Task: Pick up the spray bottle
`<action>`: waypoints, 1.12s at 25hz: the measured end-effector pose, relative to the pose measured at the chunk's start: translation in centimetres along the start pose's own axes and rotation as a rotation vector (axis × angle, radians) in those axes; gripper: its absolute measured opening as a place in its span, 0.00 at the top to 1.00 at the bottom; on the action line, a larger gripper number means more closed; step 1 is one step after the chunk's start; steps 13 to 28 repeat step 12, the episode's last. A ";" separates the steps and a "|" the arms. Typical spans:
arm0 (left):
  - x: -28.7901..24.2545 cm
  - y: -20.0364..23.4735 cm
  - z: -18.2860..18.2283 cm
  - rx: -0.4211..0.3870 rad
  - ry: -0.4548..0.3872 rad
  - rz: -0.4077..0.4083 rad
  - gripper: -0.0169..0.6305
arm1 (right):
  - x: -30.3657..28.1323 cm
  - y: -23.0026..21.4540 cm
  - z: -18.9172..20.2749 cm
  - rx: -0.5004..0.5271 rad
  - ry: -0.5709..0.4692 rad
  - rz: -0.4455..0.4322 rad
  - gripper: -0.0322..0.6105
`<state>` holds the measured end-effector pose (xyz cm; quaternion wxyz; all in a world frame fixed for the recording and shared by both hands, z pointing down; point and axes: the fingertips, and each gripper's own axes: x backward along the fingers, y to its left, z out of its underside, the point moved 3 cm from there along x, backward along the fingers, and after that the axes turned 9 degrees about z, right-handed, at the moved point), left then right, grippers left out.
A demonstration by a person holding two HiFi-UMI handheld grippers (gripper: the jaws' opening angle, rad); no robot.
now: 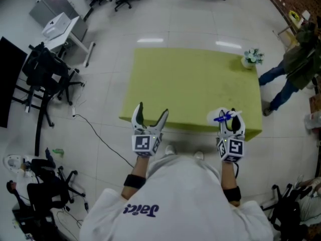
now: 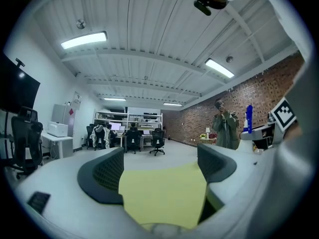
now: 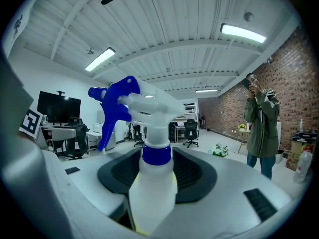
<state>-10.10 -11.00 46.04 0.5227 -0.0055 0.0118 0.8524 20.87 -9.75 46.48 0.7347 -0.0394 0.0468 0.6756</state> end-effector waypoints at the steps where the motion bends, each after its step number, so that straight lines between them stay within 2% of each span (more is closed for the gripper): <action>1: -0.1 0.0 -0.1 -0.002 0.000 0.001 0.24 | -0.1 0.0 -0.2 0.002 -0.001 0.001 0.64; 28: -0.7 -0.1 -0.4 -0.010 0.001 0.003 0.24 | -0.3 0.5 -0.8 0.015 -0.012 0.003 0.64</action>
